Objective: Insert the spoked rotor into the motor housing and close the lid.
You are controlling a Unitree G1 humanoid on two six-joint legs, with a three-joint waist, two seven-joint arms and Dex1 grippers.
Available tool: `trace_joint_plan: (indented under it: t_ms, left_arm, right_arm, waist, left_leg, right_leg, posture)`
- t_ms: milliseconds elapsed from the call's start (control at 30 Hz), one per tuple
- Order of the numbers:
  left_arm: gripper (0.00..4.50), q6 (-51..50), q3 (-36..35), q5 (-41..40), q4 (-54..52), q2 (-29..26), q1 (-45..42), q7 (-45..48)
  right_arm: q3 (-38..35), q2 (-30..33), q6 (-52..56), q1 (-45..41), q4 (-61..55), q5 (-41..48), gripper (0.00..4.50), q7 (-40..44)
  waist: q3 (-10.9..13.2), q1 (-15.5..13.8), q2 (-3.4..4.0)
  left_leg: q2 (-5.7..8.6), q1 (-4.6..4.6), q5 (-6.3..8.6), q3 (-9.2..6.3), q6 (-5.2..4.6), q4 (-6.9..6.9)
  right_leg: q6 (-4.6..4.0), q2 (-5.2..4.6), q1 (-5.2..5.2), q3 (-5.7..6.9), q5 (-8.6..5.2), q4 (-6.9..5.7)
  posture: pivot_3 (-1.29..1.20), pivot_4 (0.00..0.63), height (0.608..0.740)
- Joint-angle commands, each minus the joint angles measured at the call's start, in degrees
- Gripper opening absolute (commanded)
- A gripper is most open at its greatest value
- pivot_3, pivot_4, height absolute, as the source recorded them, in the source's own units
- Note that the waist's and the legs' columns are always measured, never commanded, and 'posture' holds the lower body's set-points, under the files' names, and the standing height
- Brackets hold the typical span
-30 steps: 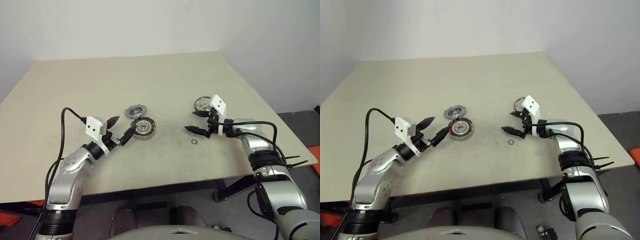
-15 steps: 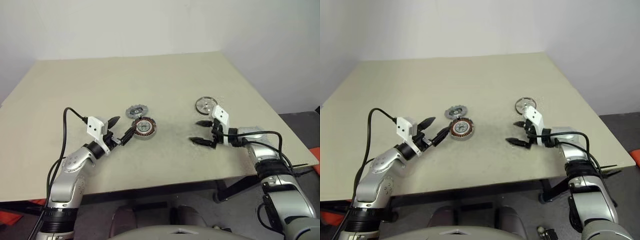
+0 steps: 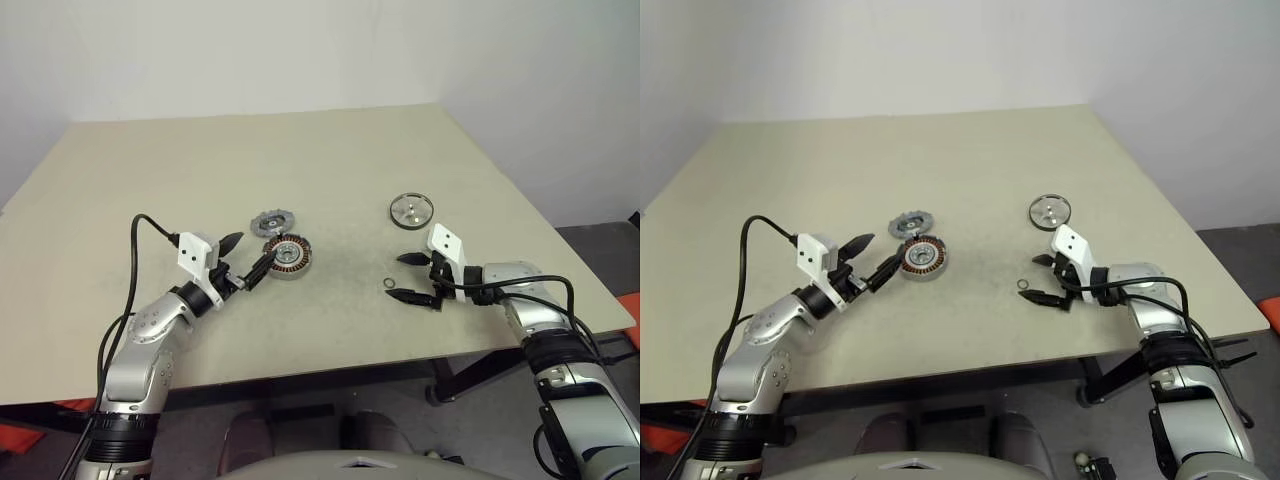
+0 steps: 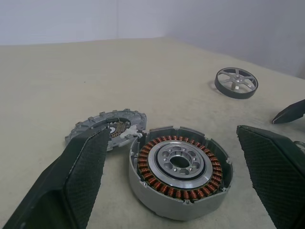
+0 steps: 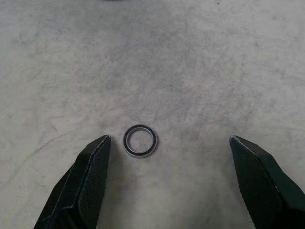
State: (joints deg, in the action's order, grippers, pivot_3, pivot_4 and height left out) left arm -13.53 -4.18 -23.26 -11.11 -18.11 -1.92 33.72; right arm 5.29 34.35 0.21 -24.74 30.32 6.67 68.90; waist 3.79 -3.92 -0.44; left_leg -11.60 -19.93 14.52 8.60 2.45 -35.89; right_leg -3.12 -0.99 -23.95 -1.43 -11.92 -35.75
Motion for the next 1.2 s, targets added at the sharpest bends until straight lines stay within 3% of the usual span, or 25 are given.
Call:
trace_joint_plan:
  t_ms: [33,167,333,400,567,600,800,1200]
  left_arm:
    - [4.50,1.2,-0.2,0.3,-1.0,-0.2,-0.6,0.1]
    - [4.50,1.1,-0.5,0.3,-1.0,-0.4,-0.8,0.0]
    - [4.50,1.1,-0.7,0.4,-0.9,-0.4,-1.0,-0.1]
    - [4.50,1.1,-0.8,0.4,-1.0,-0.4,-0.9,-0.1]
    - [4.50,1.2,-0.7,0.6,-1.3,-0.3,-0.6,-0.4]
    - [4.50,1.2,-0.7,0.6,-1.4,-0.3,-0.6,-0.5]
    - [4.50,1.2,-0.5,0.7,-1.9,-0.2,-0.2,-0.7]
    - [4.50,0.9,-0.5,0.6,-1.6,-0.3,-0.2,-0.4]
  right_arm:
    - [0.3,0.7,0.5,0.0,-1.6,0.3,3.90,1.0]
    - [0.7,0.5,-0.3,-0.7,-0.3,-0.5,2.65,0.9]
    - [1.1,0.1,-0.4,-1.7,0.9,-0.7,2.65,0.8]
    - [1.1,0.2,-0.3,-1.8,1.0,-0.6,2.30,1.0]
    - [1.1,0.5,-0.2,-1.9,0.9,-0.6,0.75,1.4]
    - [1.1,0.5,-0.2,-1.8,0.9,-0.5,0.66,1.5]
    - [0.6,1.3,-0.6,-2.5,1.6,-1.4,0.66,0.0]
    - [-0.5,7.1,-6.4,-10.3,16.1,-5.5,0.66,-2.9]
  waist:
    - [0.0,0.0,0.00]
    - [0.0,0.0,0.00]
    - [0.0,0.0,0.00]
    - [0.0,0.0,0.00]
    - [0.0,0.0,0.00]
    - [0.0,0.0,0.00]
    - [0.0,0.0,0.00]
    - [0.0,0.0,0.01]
  left_leg:
    - [0.00,0.00,0.00,0.00,0.00,0.00]
    - [0.00,0.02,0.01,-0.01,-0.03,0.00]
    - [0.02,0.05,0.02,-0.02,-0.07,0.00]
    - [0.02,0.06,0.02,-0.02,-0.08,0.00]
    - [0.06,0.05,0.02,-0.02,-0.10,0.00]
    - [0.07,0.05,0.02,-0.02,-0.11,0.01]
    - [0.08,0.05,0.02,-0.03,-0.12,0.02]
    - [0.21,0.00,-0.13,-0.02,-0.38,0.03]
  right_leg:
    - [0.00,0.00,0.00,0.01,0.00,0.00]
    - [0.00,-0.01,0.02,0.02,0.00,0.00]
    - [0.00,-0.05,0.06,0.04,0.00,0.00]
    - [0.00,-0.06,0.07,0.05,0.00,0.00]
    - [0.00,-0.12,0.08,0.07,0.00,0.00]
    - [0.00,-0.12,0.08,0.07,0.00,0.00]
    - [0.01,-0.13,0.08,0.09,0.00,0.01]
    - [0.04,-0.51,0.25,0.40,0.01,0.05]
  posture:
    - [0.00,0.000,0.740]
    - [0.00,0.000,0.740]
    - [0.00,0.000,0.740]
    - [0.00,0.000,0.740]
    - [0.00,0.000,0.740]
    - [0.00,0.000,0.740]
    - [0.00,0.000,0.740]
    - [0.00,0.000,0.740]
